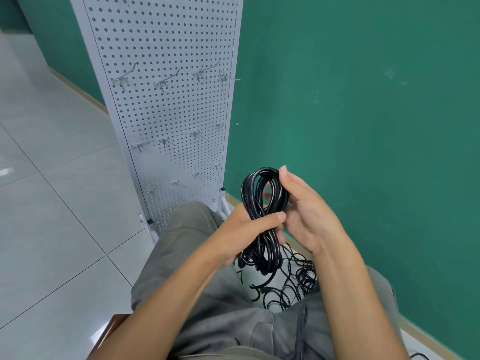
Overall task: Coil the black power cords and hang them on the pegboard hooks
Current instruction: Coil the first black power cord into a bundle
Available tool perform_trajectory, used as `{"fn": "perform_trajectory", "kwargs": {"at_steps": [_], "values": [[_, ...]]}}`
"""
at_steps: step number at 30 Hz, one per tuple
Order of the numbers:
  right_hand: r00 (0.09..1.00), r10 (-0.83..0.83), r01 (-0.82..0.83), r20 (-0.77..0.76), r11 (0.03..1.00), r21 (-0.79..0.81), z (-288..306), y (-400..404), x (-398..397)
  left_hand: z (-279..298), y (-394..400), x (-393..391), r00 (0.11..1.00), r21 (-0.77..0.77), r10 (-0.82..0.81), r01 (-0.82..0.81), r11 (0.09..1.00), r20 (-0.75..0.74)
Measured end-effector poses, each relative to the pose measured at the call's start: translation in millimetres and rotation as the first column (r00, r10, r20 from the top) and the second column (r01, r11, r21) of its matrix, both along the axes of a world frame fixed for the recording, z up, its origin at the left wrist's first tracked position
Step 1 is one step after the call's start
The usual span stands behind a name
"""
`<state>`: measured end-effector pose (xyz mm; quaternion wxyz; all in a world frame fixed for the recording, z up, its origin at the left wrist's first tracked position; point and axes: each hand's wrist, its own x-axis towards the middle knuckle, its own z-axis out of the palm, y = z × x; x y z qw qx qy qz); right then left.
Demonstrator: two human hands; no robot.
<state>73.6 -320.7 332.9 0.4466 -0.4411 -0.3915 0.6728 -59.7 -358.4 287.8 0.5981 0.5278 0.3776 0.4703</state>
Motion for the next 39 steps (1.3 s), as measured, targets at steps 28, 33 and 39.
{"fn": "perform_trajectory", "kwargs": {"at_steps": [28, 33, 39], "values": [[0.536, 0.282, -0.606, 0.796, 0.785, 0.130, -55.4, -25.4, -15.6, 8.2, 29.4, -77.3, 0.442, -0.272, 0.881, -0.838, 0.473, 0.169], [0.508, 0.103, -0.661, 0.855, 0.683, 0.310, -19.8, -39.0, -30.2, -3.0, 30.9, -61.7, 0.530, -0.238, 0.843, -0.811, 0.535, 0.092], [0.725, -0.148, -0.296, 0.672, 0.815, 0.498, 1.3, -34.1, -29.3, -3.3, 20.7, -23.7, 0.709, -0.211, 0.699, -0.672, 0.710, 0.091]]}}
